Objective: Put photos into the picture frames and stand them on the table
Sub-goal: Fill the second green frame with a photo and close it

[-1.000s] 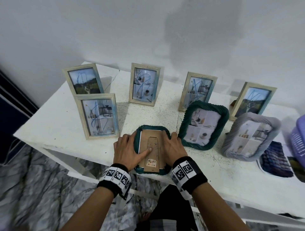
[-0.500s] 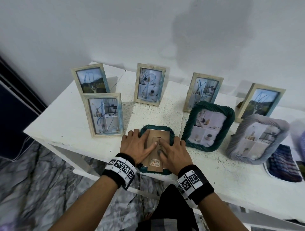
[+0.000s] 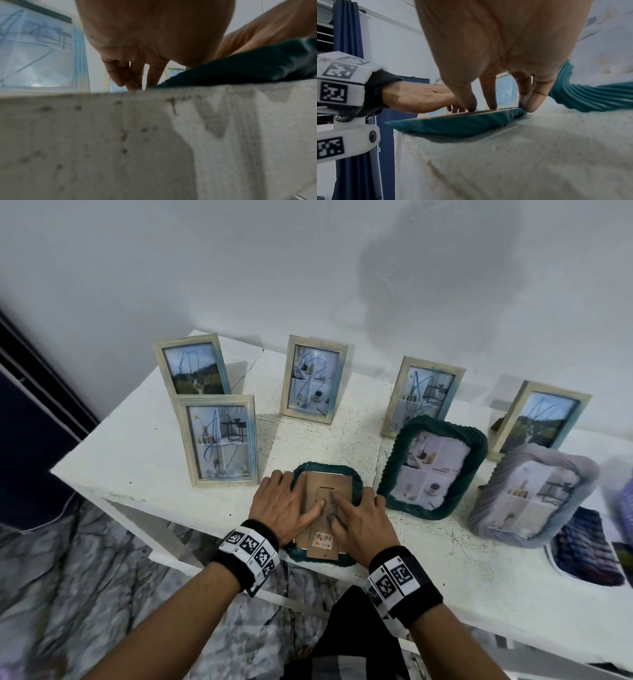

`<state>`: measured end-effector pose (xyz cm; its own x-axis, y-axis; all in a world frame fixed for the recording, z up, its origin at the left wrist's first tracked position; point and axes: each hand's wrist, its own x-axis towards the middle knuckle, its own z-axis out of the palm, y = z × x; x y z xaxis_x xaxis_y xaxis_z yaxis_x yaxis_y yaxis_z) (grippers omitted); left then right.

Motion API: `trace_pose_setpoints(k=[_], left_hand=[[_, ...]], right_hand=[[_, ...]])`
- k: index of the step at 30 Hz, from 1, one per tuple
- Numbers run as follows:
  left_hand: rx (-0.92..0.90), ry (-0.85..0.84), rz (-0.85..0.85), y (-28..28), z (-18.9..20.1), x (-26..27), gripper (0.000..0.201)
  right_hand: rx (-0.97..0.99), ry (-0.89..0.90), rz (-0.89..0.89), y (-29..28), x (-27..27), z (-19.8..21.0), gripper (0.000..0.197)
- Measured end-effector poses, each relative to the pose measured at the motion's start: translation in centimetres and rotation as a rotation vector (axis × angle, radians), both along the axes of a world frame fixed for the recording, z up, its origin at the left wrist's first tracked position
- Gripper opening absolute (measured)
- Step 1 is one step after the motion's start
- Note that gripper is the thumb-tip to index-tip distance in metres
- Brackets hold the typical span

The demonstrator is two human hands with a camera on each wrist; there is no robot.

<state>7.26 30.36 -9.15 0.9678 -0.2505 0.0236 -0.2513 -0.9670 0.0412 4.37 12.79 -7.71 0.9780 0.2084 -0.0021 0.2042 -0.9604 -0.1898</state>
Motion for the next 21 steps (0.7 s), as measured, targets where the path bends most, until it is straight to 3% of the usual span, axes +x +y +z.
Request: trace_pose_setpoints(k=[8,13,21], left_hand=[[-0.103,0.021,0.031,1.1,-1.3,-0.7,0.093],[-0.272,0.098,0.030,1.6,-2.3,-1.7,0.099],[-0.257,0.116,0.051,1.6,-2.7,-1.9,0.106]], right_hand=[[-0.027,-0.027,0.010,-0.3,0.1,-0.4,0.050],[0.137,0.061,0.059,-1.4,-0.2,-0.2,0.045],[0.329,0.225,0.247,-5.0,-1.9,0.8,0.050]])
